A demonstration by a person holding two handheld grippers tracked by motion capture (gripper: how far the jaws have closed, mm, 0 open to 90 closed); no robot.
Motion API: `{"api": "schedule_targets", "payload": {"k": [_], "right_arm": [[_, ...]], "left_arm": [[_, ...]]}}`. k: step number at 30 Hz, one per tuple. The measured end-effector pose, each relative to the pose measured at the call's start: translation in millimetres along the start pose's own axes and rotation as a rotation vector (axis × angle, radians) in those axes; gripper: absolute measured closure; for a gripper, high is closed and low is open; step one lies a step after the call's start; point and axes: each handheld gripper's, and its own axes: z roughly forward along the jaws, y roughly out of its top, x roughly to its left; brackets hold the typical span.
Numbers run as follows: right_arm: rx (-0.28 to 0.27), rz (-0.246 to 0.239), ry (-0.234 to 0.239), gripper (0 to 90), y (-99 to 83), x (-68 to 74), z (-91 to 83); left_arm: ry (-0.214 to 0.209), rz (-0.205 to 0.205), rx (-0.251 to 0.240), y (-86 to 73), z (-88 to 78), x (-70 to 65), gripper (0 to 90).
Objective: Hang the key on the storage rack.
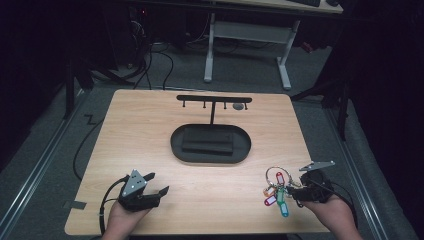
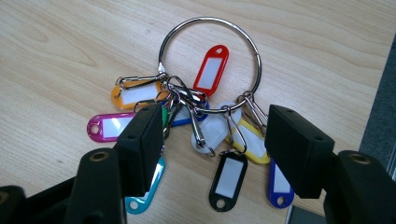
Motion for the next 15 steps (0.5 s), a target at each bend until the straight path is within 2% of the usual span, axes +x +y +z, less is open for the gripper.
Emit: {"api": "schedule_targets", "payload": {"k": [7, 12, 15], "right_arm": [[0.057, -0.015, 0.011, 37.6, 7.9, -1.1, 9.6], [0.111, -0.044, -0.007, 40.6, 15.6, -3.8, 9.5], [0.14, -0.051, -0.017, 43.3, 19.2, -6.8, 9.7]], "left_arm": [[-0.01, -0.01, -0.005, -0.5, -1.0, 3.8, 29.3], [-0.022, 0.005, -0.015, 2.4, -3.4, 2.3, 27.5], [-0.024, 0.023, -0.001, 3.8, -0.5, 1.8, 27.5]]}}
